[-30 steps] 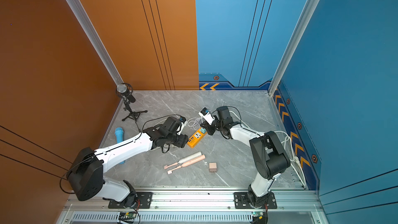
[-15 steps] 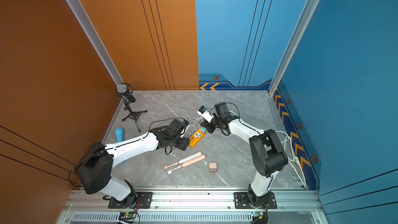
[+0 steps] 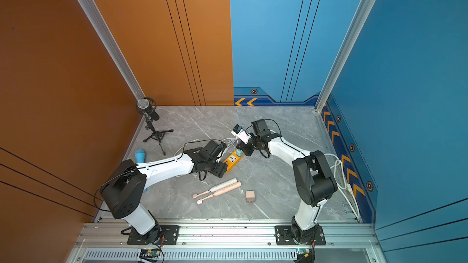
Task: Charge the electric toothbrush
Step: Adjust the socket at the center of the board.
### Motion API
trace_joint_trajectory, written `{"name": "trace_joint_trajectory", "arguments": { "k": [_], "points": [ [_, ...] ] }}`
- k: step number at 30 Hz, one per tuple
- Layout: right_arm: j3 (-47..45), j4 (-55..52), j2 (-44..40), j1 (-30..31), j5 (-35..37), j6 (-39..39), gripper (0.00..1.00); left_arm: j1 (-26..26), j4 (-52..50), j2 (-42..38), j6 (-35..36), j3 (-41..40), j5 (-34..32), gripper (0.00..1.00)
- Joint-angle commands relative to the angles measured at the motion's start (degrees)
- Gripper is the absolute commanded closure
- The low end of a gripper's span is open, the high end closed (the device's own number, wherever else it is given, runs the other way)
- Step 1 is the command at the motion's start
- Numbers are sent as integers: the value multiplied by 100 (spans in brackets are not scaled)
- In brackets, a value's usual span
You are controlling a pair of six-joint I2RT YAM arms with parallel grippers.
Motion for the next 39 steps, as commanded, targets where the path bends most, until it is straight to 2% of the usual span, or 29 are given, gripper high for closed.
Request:
{"name": "trace_joint_trajectory", "arguments": {
  "k": [1, 7, 12, 15, 24, 29, 33, 39],
  "points": [
    [56, -296, 148, -9, 205, -27, 100, -14, 210, 245, 171, 243, 230, 19],
    [-3, -44, 173, 91, 391, 155, 100, 87, 394, 558, 244, 255, 217, 22],
    [-44, 190, 209, 223, 742, 329, 100, 106, 470, 783, 351, 285, 488, 31],
    [-155, 414, 159, 225, 834, 530, 100, 108, 491, 771, 350, 204, 492, 41],
    [-896, 1216, -84, 360, 1081, 826, 100, 299, 475, 489, 71, -339, 362, 47],
    [-1246, 1411, -200, 476, 1010, 912, 100, 334, 464, 243, 49, -616, 288, 47],
    [-1530, 1490, -274, 622, 1118, 1005, 100, 393, 447, 153, 19, -625, 258, 38],
    [-1880, 1915, -347, 649, 1431, 1206, 100, 451, 456, -220, -26, -633, 460, 31]
  ]
}}
